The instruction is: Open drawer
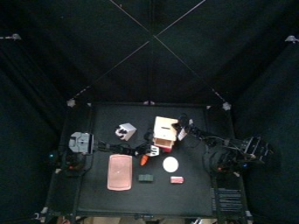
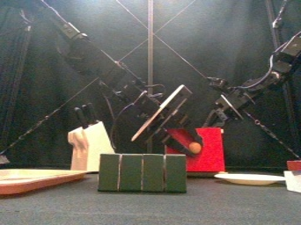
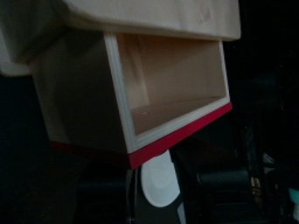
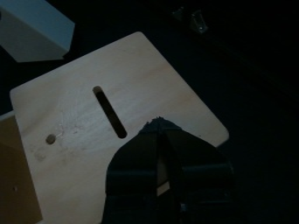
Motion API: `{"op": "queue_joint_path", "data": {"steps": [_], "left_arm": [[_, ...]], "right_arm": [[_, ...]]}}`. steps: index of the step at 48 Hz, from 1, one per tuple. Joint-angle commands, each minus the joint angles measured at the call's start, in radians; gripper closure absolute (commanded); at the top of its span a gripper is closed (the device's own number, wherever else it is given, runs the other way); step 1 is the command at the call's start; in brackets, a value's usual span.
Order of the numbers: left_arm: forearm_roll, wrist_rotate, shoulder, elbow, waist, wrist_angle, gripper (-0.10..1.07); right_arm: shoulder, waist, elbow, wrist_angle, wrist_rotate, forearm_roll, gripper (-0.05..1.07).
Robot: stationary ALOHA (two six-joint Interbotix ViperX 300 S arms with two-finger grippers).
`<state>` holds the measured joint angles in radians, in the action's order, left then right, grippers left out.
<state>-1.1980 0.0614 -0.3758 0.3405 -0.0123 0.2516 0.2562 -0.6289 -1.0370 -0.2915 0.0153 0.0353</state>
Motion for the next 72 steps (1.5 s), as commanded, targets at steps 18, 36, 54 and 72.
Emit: {"op": "queue_joint_path", "data": {"steps": [18,36,54,72], "left_arm": [[-0.028,0.000,0.049,-0.014,0.061,0.028,0.50],[-0.035,-0.002,0.049,-0.015,0.075,0.029,0.49],[-0.031,-0.003,0.054,-0.017,0.075,0.029,0.32],[-0.017,-0.006,0.103,-0.009,0.121,0.023,0.01]], "right_arm": [[0.002,0.003,0.005,0.009,0.000,0.003,1.01],[0.002,0.002,0.005,0.009,0.000,0.005,1.01],[0.002,0.003,0.005,0.009,0.000,0.005,1.01],[0.002,0.003,0.005,0.009,0.000,0.005,1.01]]}}
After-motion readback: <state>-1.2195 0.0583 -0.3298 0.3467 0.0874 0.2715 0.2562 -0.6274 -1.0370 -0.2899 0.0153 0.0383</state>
